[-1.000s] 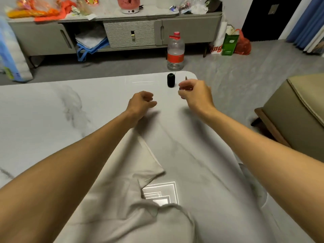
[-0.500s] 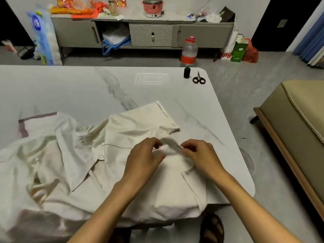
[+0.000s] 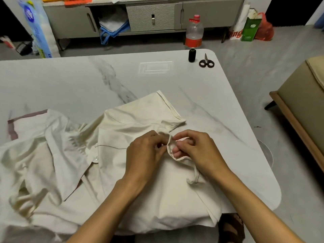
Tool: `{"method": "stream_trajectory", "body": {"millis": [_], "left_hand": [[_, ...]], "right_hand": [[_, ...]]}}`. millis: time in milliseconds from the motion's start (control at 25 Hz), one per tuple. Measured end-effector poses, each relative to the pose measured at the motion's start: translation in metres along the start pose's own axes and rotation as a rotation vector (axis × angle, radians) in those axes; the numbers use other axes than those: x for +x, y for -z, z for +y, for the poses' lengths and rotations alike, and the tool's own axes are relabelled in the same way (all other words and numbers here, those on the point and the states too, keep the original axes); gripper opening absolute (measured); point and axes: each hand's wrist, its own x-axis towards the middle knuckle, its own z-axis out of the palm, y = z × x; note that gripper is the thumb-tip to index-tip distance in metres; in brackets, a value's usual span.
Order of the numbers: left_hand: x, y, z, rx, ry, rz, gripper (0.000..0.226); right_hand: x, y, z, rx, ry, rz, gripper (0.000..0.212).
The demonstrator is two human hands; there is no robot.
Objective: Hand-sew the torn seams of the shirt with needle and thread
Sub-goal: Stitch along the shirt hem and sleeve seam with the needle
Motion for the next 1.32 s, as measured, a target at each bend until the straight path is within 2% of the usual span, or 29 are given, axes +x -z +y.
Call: {"method": "stream_trajectory", "body": {"millis": [40,80,200,280,520,760,880,1000,1160,1320], "left_hand": [[0.000,0.003,-0.003,-0.066,0.035,0.000,0.016],[-0.001,0.007,-0.006,-0.132,0.080,-0.006,0.016],[-0.008,0.018,-0.013,-0.262,0.208,-0.047,0.018],[-0.010,0.024,-0.016,-0.354,0.250,-0.086,0.016],[-0.011,0.043,-0.019,-0.602,0.293,-0.268,0.009],[-0.009,0.055,-0.018,-0.822,0.369,-0.332,0.010],[-0.008,0.055,-0.018,-0.882,0.401,-0.346,0.012],[-0.006,0.054,-0.023,-0.797,0.437,-0.299,0.014],[-0.004,0.052,-0.027,-0.317,0.320,-0.100,0.013],[-0.007,0.046,-0.018,-0.045,0.222,0.151,0.005]], "right_hand": [[0.000,-0.003,0.001,0.049,-0.026,0.009,0.017],[0.000,-0.007,0.005,-0.014,-0.011,0.031,0.022],[0.000,-0.020,0.017,-0.419,0.185,0.059,0.035],[0.002,-0.025,0.021,-0.518,0.284,0.063,0.035],[0.012,-0.036,0.016,-0.541,0.422,0.070,0.009],[0.015,-0.034,0.015,-0.582,0.542,-0.015,0.006],[0.014,-0.031,0.011,-0.594,0.562,0.033,0.002],[0.012,-0.024,0.003,-0.658,0.580,0.072,0.002],[0.008,-0.009,-0.005,-0.805,0.455,-0.004,0.010],[0.002,-0.009,0.001,-0.676,0.296,-0.134,0.014]]}}
